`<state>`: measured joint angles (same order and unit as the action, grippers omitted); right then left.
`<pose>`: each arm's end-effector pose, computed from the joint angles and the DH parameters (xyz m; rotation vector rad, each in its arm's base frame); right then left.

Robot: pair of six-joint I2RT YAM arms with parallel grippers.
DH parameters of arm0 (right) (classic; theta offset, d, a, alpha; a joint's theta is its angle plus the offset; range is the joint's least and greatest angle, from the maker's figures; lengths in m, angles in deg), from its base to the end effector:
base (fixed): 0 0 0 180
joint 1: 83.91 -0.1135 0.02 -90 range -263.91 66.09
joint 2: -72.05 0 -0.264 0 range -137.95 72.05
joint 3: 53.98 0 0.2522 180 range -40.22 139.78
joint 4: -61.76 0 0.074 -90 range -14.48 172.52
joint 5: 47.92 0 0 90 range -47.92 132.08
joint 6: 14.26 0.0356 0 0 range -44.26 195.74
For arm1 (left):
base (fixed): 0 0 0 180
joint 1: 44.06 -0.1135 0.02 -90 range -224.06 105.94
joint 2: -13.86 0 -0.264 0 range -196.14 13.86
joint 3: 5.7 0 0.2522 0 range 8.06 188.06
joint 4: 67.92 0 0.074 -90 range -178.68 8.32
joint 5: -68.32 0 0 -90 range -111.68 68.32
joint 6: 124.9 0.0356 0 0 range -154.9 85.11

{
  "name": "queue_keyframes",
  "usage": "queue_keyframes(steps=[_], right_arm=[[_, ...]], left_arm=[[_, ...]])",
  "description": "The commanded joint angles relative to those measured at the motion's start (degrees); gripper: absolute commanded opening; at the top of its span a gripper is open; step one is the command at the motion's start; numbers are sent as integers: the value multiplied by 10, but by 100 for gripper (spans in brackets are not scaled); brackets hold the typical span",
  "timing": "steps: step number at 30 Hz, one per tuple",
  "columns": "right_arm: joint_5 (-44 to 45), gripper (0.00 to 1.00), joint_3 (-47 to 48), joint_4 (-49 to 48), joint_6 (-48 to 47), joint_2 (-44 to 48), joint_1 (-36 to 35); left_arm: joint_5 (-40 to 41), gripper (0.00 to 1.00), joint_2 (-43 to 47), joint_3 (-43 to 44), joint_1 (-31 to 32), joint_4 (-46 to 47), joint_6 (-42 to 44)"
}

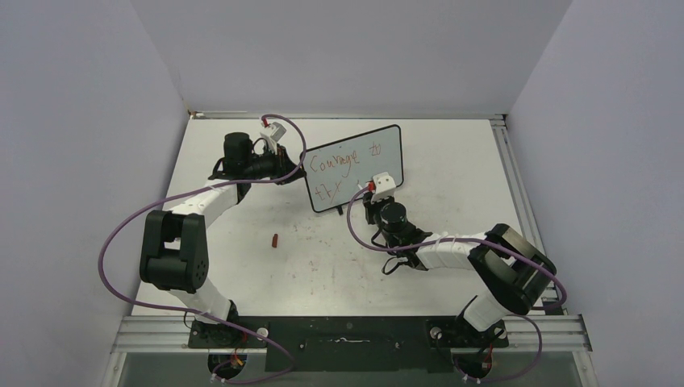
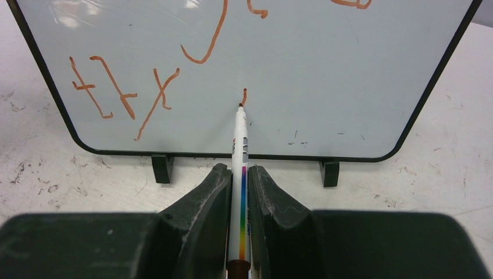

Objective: Write a sentence on the whiteboard

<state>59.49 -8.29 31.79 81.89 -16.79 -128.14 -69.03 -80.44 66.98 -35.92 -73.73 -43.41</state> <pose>0.2251 0.2043 0.1803 -0.3788 1.7640 0.3563 0.3540 -0.0771 0.2386 0.5161 1.9626 -1.0232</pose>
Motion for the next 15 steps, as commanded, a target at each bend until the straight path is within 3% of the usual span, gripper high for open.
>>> queue_keyframes(steps=[1, 15], right_arm=[[-17, 5, 15, -42, -4, 1, 1], [13, 5, 17, -60, 1, 15, 1]], left_arm=[[-16, 0, 18, 24, -1, -3, 1], [-17, 0, 19, 23, -1, -3, 0]])
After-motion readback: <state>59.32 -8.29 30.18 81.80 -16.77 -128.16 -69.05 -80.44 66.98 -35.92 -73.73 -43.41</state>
